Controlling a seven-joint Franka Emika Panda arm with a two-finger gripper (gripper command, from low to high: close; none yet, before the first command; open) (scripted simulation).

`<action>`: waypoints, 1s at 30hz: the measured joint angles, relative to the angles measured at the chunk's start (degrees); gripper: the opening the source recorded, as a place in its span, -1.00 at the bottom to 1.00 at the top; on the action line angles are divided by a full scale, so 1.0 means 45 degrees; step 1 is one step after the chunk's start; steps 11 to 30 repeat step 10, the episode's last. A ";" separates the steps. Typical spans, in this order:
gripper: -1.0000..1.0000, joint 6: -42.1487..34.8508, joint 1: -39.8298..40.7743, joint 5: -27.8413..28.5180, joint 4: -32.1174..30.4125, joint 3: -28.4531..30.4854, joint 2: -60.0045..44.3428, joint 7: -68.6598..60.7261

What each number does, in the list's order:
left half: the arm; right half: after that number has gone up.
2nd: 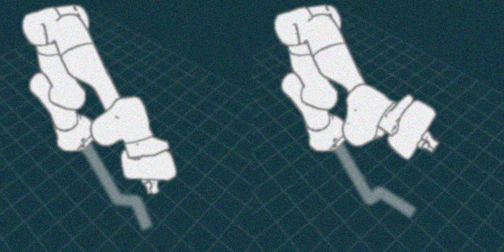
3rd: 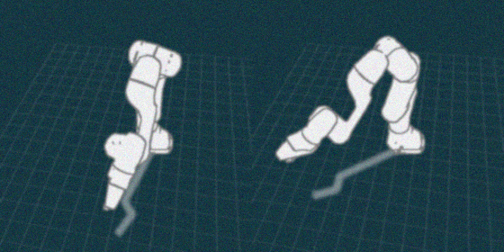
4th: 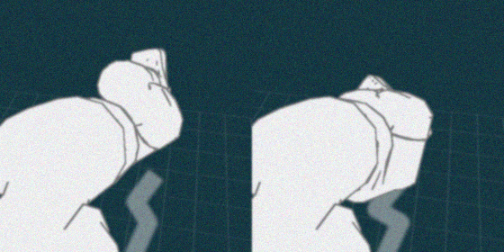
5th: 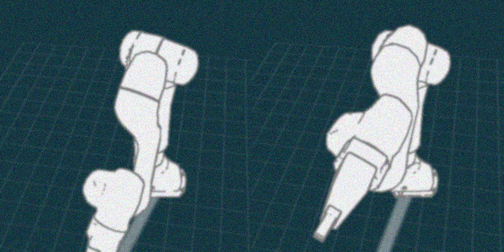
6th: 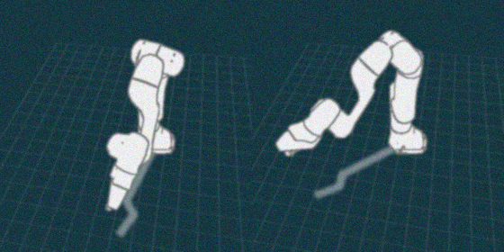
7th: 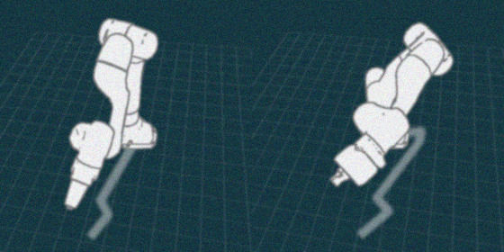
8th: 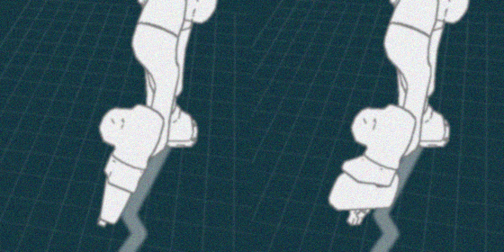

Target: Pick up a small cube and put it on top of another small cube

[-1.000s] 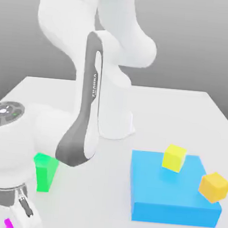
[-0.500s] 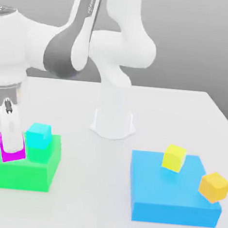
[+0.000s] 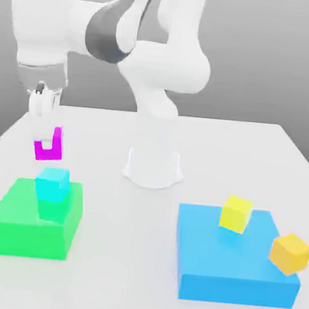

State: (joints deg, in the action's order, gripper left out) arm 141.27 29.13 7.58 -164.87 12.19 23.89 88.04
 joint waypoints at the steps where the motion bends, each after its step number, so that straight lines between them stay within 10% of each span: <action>1: -1.00 0.0543 -0.0007 -0.0010 -0.0146 0.0040 -0.0399 -0.0023; 2: 1.00 0.0899 -0.0006 -0.0007 -0.0241 0.0058 -0.0661 -0.0027; 30: 1.00 0.0503 0.0023 0.0023 -0.0147 0.0012 -0.0372 0.0005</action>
